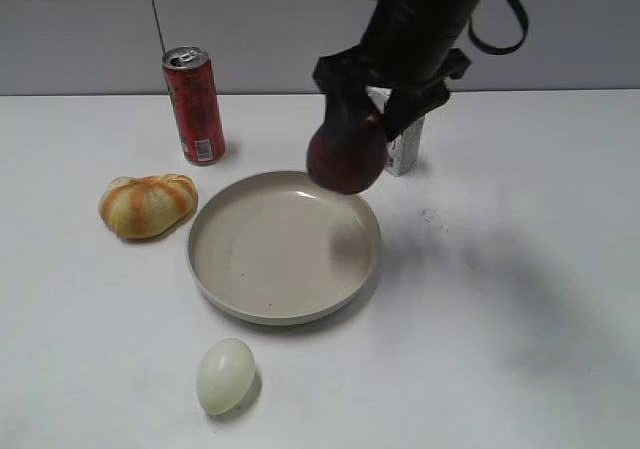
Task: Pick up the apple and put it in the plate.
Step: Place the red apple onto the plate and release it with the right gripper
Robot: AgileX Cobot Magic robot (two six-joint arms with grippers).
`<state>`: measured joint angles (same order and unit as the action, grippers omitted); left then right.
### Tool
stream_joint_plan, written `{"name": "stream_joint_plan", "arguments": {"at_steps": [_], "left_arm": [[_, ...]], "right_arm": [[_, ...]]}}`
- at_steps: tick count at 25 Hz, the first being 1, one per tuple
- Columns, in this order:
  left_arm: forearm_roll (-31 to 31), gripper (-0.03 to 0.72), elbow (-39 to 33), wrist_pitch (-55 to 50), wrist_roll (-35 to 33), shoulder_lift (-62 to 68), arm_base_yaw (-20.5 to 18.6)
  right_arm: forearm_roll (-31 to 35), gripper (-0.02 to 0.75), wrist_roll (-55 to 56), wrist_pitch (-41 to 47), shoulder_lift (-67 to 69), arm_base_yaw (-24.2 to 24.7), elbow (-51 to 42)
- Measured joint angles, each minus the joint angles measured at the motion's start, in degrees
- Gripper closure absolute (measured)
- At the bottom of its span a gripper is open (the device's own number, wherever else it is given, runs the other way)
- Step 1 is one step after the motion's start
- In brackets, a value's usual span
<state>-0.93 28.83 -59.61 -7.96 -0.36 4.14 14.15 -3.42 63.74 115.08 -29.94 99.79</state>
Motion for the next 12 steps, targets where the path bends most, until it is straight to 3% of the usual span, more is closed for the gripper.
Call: {"name": "stream_joint_plan", "arguments": {"at_steps": [6,12], "left_arm": [[0.0,0.452,0.0,0.0,0.0,0.0,0.0],[0.0,0.452,0.0,0.0,0.0,0.0,0.0]], "right_arm": [[-0.1,0.173,-2.4,-5.0,5.6,-5.8,0.1],[-4.5,0.173,-1.9,-6.4,11.6,-7.1,0.1]]}}
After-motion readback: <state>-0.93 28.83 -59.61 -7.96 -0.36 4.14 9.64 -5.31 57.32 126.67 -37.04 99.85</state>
